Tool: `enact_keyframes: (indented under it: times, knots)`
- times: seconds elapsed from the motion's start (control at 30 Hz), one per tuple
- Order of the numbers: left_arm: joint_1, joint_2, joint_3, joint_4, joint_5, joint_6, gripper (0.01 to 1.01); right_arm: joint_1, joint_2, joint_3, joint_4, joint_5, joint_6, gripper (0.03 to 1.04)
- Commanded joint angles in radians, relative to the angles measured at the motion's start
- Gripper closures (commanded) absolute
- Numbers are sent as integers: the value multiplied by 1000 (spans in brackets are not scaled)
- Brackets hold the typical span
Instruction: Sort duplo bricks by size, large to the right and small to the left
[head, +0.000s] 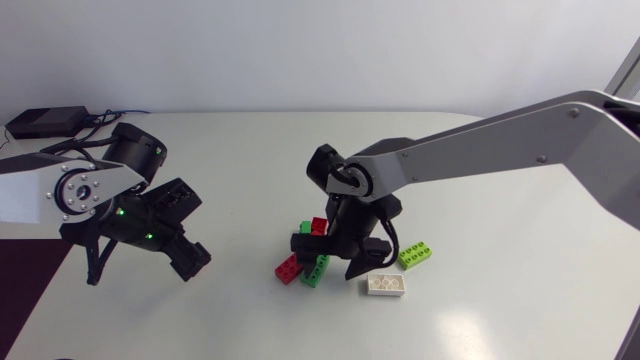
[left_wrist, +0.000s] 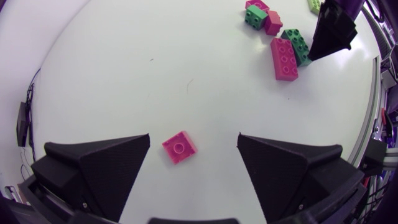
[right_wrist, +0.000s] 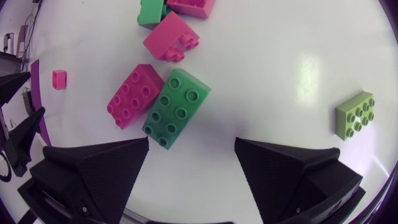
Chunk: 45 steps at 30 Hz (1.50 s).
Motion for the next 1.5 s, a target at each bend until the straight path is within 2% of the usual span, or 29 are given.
enact_keyframes:
  times: [0.0, 0.07, 0.17, 0.3, 0.37, 0.5, 0.57, 0.6, 0.93, 1.2, 1.3, 1.33, 1.4, 1.47]
  knots:
    - [-4, 10, 1, -7, -1, -7, 52, -28, 26, 18, -29, -27, 20, 72]
    - [-3, 10, 1, -7, -1, -7, 54, -45, 41, 36, -52, -47, 11, 74]
    - [-3, 13, 3, -6, -1, -7, 52, -64, 84, 79, -92, -82, -3, 131]
    - [-4, 12, 1, -6, -1, -7, 52, -71, 135, 118, -141, -116, -34, 136]
    - [-4, 12, 0, -6, -1, -7, 52, -70, 139, 124, -144, -125, -38, 195]
    - [-3, 10, -3, -6, -1, -7, 54, -71, 150, 137, -150, -136, -40, 367]
    - [-3, 9, -5, -6, -1, -7, 52, -74, 146, 124, -149, -136, -41, 490]
    - [-1, 9, -6, -6, -1, -7, 52, -74, 135, 111, -147, -136, -41, 508]
    - [-6, 15, -9, -4, -1, -7, 52, -137, 70, 13, -129, -130, -49, 585]
    - [-6, 13, -11, -4, -1, -7, 54, -265, -17, -90, -127, -102, -80, 593]
    - [-10, 13, -6, -4, 0, -7, 52, -306, -60, -106, -129, -107, -87, 585]
    - [-13, 12, -6, -4, -1, -7, 52, -309, -71, -100, -127, -111, -86, 518]
    - [-16, 10, -3, -4, -1, -10, 54, -298, -72, -65, -162, -136, -93, 51]
    - [-23, 9, -2, -4, 0, -12, 54, -262, -66, -25, -190, -137, -99, 57]
